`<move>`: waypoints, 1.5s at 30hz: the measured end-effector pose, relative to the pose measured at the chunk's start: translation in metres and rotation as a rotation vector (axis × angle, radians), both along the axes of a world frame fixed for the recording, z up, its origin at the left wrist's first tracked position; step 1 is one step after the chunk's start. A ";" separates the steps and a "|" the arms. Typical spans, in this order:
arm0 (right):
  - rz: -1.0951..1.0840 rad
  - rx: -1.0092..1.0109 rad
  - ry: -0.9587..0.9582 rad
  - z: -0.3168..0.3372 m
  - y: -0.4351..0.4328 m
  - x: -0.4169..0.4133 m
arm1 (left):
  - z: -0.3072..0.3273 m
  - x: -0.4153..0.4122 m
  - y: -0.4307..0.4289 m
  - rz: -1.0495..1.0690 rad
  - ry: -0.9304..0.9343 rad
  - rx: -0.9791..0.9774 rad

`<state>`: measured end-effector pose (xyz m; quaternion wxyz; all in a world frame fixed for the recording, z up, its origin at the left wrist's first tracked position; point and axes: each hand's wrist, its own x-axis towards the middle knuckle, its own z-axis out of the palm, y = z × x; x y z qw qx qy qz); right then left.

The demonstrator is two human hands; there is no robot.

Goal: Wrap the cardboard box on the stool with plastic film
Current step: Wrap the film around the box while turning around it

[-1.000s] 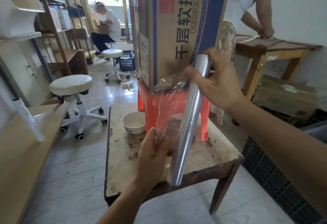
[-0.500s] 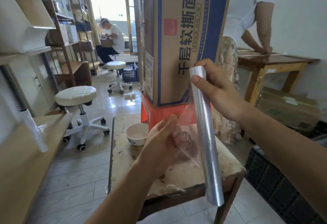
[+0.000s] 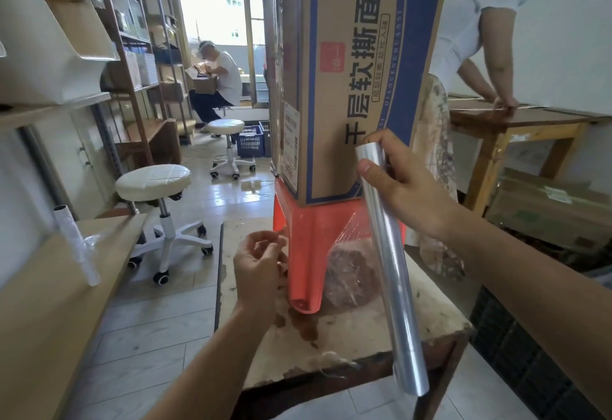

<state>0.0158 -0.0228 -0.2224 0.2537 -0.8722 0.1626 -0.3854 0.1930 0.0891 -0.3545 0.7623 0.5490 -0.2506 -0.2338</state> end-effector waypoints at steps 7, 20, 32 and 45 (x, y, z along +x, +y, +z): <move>-0.015 -0.071 0.062 -0.006 -0.005 0.009 | -0.047 0.097 -0.071 -0.265 -1.179 1.010; 0.060 0.048 -0.052 0.005 -0.005 0.010 | -0.012 0.056 -0.024 -0.134 -0.679 0.293; 0.095 0.113 -0.088 0.015 0.015 0.020 | 0.040 -0.040 -0.006 -0.401 -0.155 -0.169; 0.054 -0.183 -0.143 0.141 0.027 0.015 | 0.197 -0.024 -0.019 -0.049 -0.427 -0.485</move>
